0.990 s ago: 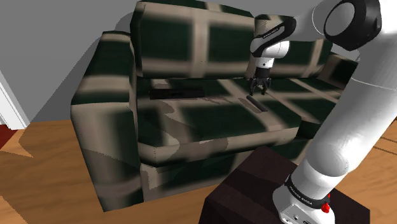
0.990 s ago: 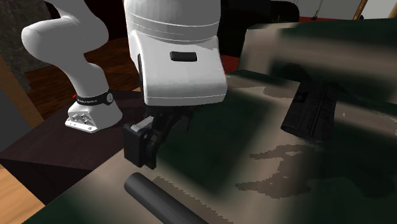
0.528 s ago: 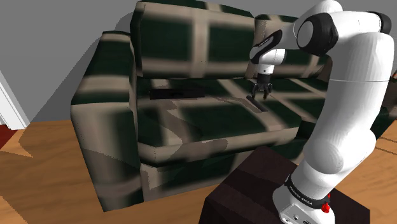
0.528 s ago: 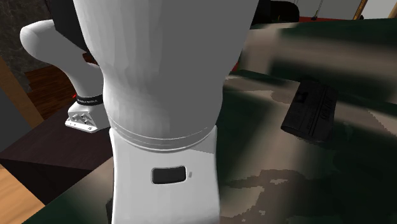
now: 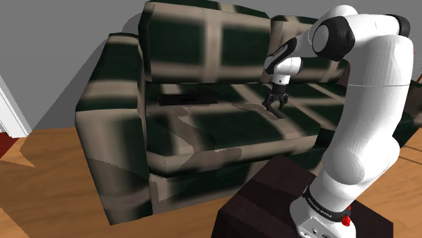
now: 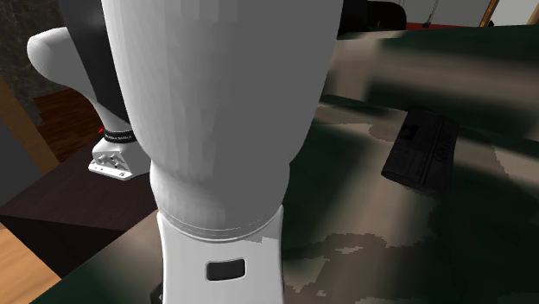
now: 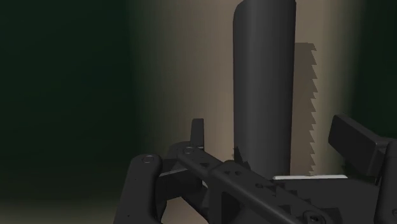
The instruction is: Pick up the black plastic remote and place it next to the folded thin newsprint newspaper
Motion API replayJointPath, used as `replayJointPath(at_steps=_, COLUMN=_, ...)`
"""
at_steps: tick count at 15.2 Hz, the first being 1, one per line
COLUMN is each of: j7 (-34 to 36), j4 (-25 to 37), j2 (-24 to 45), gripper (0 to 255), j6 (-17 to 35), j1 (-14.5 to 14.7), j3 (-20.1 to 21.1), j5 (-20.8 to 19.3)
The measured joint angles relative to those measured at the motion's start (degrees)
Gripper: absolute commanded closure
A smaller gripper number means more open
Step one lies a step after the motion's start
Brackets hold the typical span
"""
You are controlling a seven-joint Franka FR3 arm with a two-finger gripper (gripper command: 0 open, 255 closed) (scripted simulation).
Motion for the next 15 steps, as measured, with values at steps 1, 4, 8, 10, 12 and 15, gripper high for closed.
replayJointPath(at_steps=1, j7=-0.02, j4=-0.06, j2=0.05, gripper=0, j6=0.11, j1=-0.01, j3=0.01, j5=0.03)
replayJointPath(at_steps=4, j7=-0.03, j4=-0.11, j2=0.08, gripper=0, j6=0.19, j1=-0.01, j3=0.02, j5=0.05)
replayJointPath(at_steps=8, j7=0.04, j4=-0.10, j2=-0.41, gripper=255, j6=0.44, j1=-0.11, j3=-0.31, j5=-0.69)
replayJointPath(at_steps=10, j7=0.05, j4=-0.62, j2=-0.81, gripper=255, j6=0.66, j1=0.01, j3=-0.33, j5=-0.47)
replayJointPath(at_steps=12, j7=-0.13, j4=-0.71, j2=-0.89, gripper=255, j6=0.63, j1=-0.02, j3=-0.33, j5=-0.38)
replayJointPath(at_steps=15, j7=-0.10, j4=-0.39, j2=-0.67, gripper=255, j6=0.26, j1=-0.09, j3=-0.31, j5=-0.26)
